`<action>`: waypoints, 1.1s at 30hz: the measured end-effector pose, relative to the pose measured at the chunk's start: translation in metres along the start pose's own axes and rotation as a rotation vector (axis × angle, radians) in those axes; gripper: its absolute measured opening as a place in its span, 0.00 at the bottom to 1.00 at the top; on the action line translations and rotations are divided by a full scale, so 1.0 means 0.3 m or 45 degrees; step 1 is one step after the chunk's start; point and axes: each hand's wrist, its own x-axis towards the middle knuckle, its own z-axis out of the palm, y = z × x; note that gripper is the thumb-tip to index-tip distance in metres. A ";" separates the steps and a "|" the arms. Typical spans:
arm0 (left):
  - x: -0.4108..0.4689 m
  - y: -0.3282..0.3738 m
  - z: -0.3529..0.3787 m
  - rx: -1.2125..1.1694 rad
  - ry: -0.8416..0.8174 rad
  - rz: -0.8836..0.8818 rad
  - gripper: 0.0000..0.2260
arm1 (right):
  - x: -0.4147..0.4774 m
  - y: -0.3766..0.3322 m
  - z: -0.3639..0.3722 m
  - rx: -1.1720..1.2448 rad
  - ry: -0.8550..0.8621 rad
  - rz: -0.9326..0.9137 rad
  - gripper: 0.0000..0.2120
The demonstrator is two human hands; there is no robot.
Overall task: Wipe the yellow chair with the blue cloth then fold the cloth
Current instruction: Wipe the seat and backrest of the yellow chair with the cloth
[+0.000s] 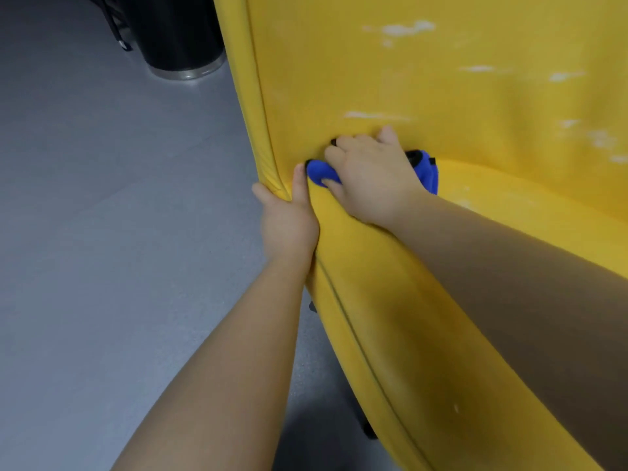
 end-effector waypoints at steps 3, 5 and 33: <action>0.001 0.001 0.001 0.036 0.021 -0.017 0.25 | -0.025 -0.005 -0.002 0.077 0.059 -0.016 0.11; -0.004 0.002 0.001 0.033 0.004 -0.025 0.25 | -0.081 -0.010 -0.018 0.210 0.035 -0.064 0.08; -0.023 0.006 0.000 -0.036 -0.034 -0.058 0.28 | -0.321 -0.054 -0.090 0.324 -0.011 0.068 0.08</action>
